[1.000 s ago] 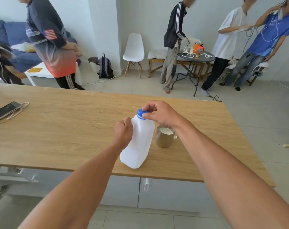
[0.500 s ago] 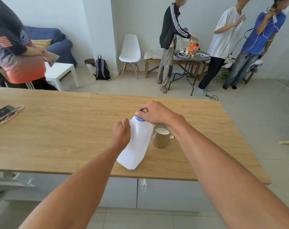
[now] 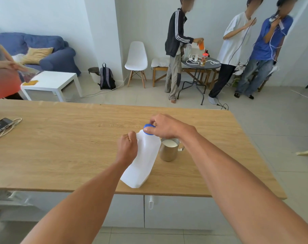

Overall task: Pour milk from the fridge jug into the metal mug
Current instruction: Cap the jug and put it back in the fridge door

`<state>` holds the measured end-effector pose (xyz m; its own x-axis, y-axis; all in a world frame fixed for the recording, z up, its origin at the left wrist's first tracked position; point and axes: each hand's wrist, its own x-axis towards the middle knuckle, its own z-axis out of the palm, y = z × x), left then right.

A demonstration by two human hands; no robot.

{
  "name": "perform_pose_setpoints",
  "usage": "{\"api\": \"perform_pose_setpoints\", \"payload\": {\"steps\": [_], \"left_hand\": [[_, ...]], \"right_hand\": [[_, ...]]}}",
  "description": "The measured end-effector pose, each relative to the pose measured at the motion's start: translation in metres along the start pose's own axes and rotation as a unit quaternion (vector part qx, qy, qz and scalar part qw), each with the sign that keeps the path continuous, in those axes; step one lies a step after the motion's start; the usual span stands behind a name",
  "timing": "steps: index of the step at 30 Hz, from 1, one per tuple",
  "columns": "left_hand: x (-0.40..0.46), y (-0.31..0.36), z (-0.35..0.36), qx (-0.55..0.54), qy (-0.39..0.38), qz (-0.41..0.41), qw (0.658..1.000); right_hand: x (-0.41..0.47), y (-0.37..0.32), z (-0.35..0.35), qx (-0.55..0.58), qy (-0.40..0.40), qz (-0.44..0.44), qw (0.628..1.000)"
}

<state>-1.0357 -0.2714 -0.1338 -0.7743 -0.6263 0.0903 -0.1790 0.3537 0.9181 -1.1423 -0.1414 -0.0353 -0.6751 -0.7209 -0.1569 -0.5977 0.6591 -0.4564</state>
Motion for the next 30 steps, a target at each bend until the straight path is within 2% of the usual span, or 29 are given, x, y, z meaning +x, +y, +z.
{"api": "perform_pose_setpoints", "payload": {"steps": [4, 10, 14, 20, 27, 30], "left_hand": [[0.002, 0.010, -0.002, 0.001, 0.008, 0.012, 1.000], [0.007, 0.026, -0.002, 0.011, 0.043, 0.024, 0.999], [0.012, 0.031, -0.008, 0.000, 0.038, 0.023, 0.999], [0.007, 0.037, -0.007, 0.003, 0.038, 0.075, 0.996], [0.000, 0.033, -0.013, 0.023, 0.075, 0.063, 0.995], [0.001, 0.033, -0.021, 0.043, 0.077, 0.063, 0.994]], "right_hand": [[-0.005, 0.004, -0.006, 0.037, -0.015, -0.025, 0.999], [-0.005, -0.004, -0.013, -0.017, 0.041, -0.020, 0.999], [-0.011, -0.006, -0.012, -0.101, 0.107, -0.073, 0.987], [-0.008, 0.002, -0.001, -0.194, 0.217, -0.135, 0.947], [-0.005, -0.015, 0.008, -0.211, 0.240, -0.077, 0.944], [-0.007, -0.015, 0.015, -0.142, 0.230, -0.039, 0.962]]}}
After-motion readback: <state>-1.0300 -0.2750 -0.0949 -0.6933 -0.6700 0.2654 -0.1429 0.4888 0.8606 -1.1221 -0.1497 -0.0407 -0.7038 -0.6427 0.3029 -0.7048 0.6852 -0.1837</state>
